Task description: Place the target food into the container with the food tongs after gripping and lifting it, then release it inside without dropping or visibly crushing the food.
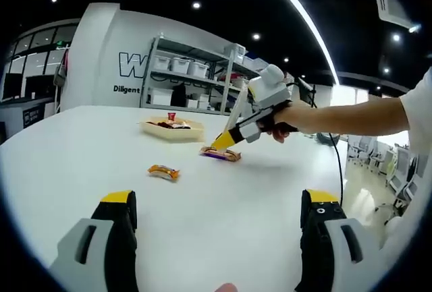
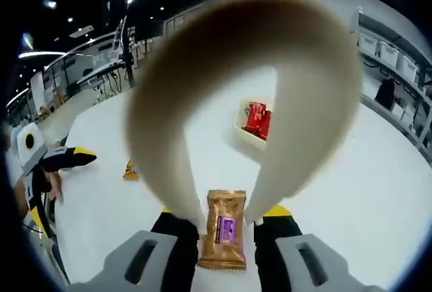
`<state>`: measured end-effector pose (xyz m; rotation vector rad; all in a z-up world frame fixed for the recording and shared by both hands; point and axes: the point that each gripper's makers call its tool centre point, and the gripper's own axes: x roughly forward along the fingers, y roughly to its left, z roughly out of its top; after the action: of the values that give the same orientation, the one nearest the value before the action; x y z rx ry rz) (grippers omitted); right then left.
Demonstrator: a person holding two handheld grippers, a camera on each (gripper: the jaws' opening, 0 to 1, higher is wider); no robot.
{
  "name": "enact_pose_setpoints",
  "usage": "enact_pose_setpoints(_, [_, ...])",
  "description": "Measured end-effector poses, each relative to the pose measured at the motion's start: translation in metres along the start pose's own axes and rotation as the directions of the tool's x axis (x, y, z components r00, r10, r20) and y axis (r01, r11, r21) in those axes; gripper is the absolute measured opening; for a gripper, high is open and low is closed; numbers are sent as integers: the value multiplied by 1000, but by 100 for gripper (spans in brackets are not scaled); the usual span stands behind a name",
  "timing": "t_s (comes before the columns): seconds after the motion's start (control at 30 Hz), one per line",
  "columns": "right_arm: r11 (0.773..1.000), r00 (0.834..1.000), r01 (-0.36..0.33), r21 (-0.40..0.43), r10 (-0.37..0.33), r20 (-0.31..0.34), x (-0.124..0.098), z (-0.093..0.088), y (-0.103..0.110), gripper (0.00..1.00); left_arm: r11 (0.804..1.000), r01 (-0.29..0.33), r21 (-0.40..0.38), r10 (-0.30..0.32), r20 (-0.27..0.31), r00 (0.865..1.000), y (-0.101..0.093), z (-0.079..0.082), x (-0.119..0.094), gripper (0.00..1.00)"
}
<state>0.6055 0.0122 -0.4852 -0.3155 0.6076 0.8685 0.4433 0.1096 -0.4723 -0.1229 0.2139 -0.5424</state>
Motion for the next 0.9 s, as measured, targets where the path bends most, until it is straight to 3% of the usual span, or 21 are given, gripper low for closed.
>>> enact_pose_setpoints(0.2, [998,1000,-17,60,17,3,4,-4,-1,26,1000,8,5,-8,-4,1000,-1,-1,1,99])
enact_pose_setpoints(0.47, [999,1000,-18,32,17,6,4,-4,3,26,1000,10,9,-10,-2,1000,-2,-1,1,99])
enact_pose_setpoints(0.57, [999,1000,-16,46,15,13,4,-4,2,23,1000,7,15,-7,-3,1000,-2,-1,2,99])
enact_pose_setpoints(0.6, [999,1000,-15,50,14,10,3,-5,2,17,1000,7,15,-7,-2,1000,-2,-1,2,99])
enact_pose_setpoints(0.67, [990,1000,16,143,-17,4,0,-5,0,14,1000,6,17,-6,-3,1000,-2,-1,2,99])
enact_pose_setpoints(0.77, [996,999,22,92,-26,43,-4,5,-5,14,1000,6,8,-6,3,1000,-1,0,1,99])
enact_pose_setpoints(0.9, [978,992,-51,204,26,120,-14,29,-3,15,1000,4,9,-4,5,1000,-1,0,1,99])
